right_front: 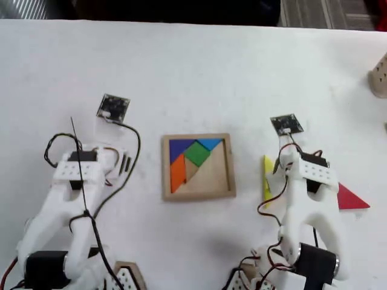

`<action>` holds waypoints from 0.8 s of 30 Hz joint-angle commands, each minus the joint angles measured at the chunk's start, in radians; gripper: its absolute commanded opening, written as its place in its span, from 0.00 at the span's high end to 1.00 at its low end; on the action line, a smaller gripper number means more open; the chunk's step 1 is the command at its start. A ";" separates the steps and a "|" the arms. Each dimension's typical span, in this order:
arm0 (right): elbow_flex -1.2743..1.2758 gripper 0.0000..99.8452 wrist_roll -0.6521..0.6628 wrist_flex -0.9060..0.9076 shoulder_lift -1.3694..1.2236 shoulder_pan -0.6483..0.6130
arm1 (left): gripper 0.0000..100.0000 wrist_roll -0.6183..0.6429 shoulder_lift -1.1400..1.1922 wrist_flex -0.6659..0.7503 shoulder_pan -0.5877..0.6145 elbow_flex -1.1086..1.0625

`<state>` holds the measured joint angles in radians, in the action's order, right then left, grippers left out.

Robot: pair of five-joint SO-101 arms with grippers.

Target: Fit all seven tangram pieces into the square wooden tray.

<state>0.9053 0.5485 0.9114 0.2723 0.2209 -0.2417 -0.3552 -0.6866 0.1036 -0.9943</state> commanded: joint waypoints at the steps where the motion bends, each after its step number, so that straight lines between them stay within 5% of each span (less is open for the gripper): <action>1: -0.054 0.86 -0.072 -0.001 0.018 -0.015 | 0.83 -0.009 -0.036 0.014 0.005 0.005; 10: -0.141 0.85 -0.328 0.176 0.025 0.061 | 0.83 -0.009 -0.036 0.018 0.005 0.005; 13: -0.144 0.78 -0.393 0.168 0.018 0.053 | 0.83 -0.009 -0.036 0.018 0.005 0.005; 17: -0.094 0.68 -0.400 0.090 0.007 -0.028 | 0.83 -0.009 -0.036 0.018 0.005 0.005; 24: -0.152 0.70 -0.400 0.042 -0.128 -0.064 | 0.83 -0.009 -0.036 0.017 0.005 0.005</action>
<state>0.8209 0.1573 0.9436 0.1834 0.1504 -0.2417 -0.3552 -0.6866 0.1036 -0.9943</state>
